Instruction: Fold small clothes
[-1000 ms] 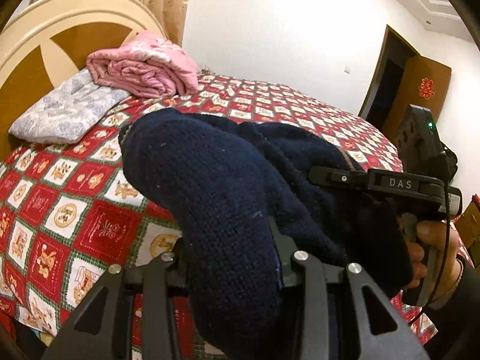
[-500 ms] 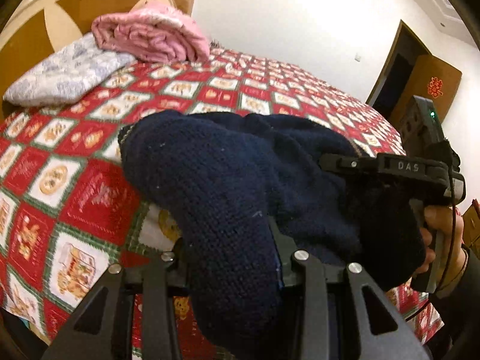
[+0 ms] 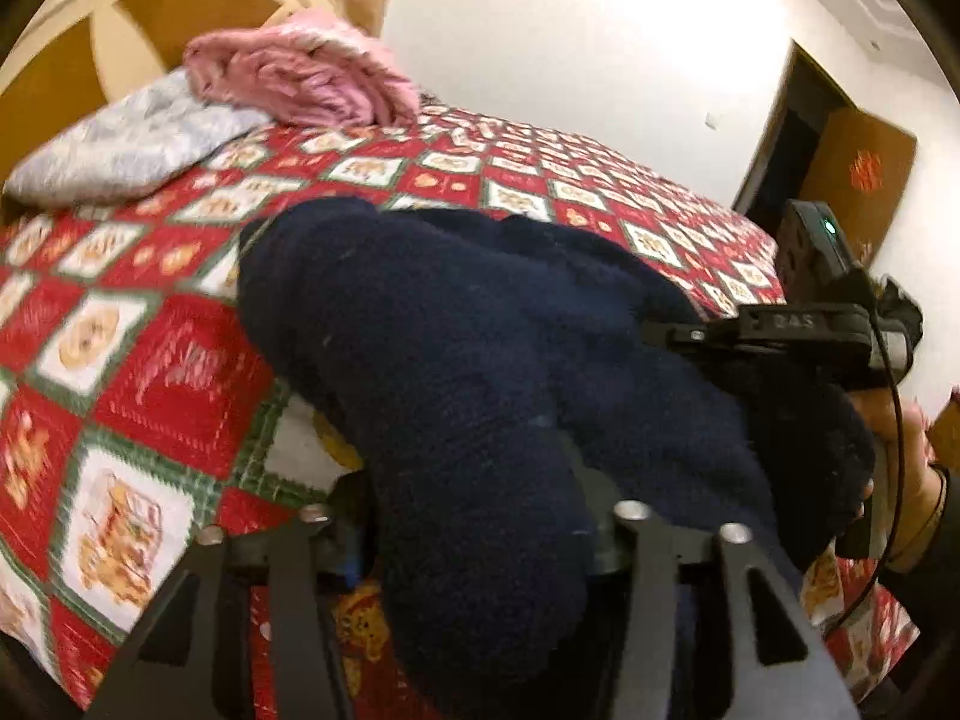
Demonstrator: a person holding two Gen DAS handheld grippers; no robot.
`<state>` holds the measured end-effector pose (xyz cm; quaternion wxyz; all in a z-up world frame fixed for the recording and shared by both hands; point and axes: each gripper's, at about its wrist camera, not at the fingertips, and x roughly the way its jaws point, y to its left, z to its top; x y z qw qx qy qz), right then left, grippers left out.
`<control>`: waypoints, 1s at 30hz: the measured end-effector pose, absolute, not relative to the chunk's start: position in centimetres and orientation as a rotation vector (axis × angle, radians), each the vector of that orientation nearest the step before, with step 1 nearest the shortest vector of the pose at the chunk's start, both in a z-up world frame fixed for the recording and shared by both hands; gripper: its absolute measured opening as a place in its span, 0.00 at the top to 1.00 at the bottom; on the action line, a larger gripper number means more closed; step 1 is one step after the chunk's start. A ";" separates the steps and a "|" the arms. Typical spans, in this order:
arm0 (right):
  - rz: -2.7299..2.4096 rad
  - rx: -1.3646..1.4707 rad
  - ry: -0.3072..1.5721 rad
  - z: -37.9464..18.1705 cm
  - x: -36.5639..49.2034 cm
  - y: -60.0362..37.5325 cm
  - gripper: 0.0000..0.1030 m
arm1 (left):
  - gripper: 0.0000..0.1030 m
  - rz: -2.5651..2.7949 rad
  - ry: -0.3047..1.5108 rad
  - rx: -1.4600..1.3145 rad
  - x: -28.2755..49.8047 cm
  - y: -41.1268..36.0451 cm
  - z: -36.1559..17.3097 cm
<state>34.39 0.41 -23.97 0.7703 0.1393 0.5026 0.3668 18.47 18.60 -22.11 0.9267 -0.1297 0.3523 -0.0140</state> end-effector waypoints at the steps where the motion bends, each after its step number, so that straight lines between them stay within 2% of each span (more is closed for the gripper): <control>1: 0.776 0.278 1.079 -23.6 34.1 0.2 0.54 | 0.34 -0.029 0.725 -0.310 18.4 19.1 -22.3; 3: 0.735 0.245 1.063 -23.0 33.4 -0.5 0.45 | 0.31 -0.048 0.749 -0.411 18.1 20.1 -22.8; 4: 0.726 0.243 1.062 -22.6 33.1 -0.9 0.45 | 0.27 -0.034 0.760 -0.431 17.7 20.4 -22.8; 8: 0.663 0.254 1.015 -20.7 30.7 -3.6 0.45 | 0.23 0.005 0.762 -0.382 15.4 19.8 -21.7; 14: 0.509 0.161 0.883 -16.3 25.3 -6.2 0.45 | 0.23 0.059 0.783 -0.275 10.6 18.1 -19.6; 24: 0.526 -0.020 0.609 -8.1 11.6 -4.2 0.41 | 0.22 0.069 0.564 -0.203 3.6 16.2 -11.6; 30: 0.532 -0.071 0.525 -5.8 7.4 -3.4 0.40 | 0.16 0.068 0.462 -0.196 1.8 16.0 -8.2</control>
